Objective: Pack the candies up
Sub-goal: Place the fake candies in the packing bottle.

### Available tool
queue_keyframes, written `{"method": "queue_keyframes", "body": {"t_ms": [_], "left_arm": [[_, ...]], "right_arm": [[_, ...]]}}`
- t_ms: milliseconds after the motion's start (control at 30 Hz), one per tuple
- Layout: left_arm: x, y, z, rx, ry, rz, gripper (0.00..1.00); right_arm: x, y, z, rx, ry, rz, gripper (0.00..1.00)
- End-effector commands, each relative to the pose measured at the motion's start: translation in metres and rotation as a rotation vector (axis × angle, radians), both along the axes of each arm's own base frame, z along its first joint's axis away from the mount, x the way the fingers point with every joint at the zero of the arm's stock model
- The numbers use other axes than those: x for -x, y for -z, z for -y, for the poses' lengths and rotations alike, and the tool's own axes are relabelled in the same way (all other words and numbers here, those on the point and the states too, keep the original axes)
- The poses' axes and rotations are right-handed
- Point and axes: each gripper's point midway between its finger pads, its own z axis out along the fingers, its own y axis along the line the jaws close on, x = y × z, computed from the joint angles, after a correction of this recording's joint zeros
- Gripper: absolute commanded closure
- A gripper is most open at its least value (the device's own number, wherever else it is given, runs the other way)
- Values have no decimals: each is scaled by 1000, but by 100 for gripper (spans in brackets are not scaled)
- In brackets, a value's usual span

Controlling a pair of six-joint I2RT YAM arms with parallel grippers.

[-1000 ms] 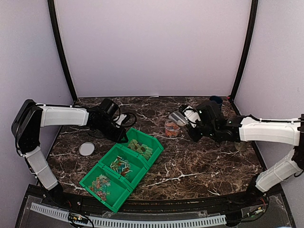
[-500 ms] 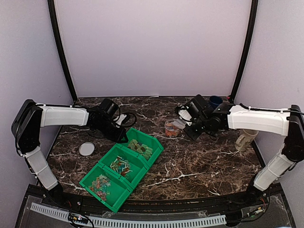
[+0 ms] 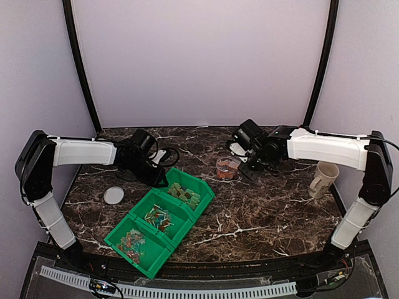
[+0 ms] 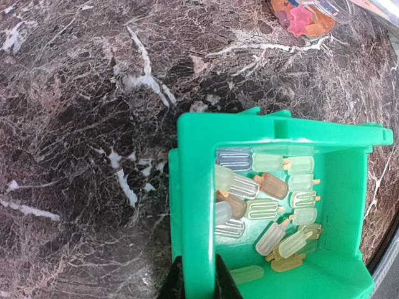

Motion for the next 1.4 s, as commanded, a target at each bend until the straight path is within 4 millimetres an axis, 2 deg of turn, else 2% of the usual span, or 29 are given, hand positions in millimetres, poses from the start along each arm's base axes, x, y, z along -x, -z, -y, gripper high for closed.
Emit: {"method": "queue_keyframes", "body": {"t_ms": [0,667,1200,1367], "left_arm": [[-7,-37,15,102,7,51,100],[-7,-38,14,100,5,53,100],[-8,-37,13,88,4,60,100],[-12,-37,7,55,-5,83,100]], "right_arm": [[-6,-14,4,21,25,11,100],[-12,-22,8,131,33,-10,99],[-10,-45,12,146,27,18,97],[-15,-54,12,97,47,93,96]]}}
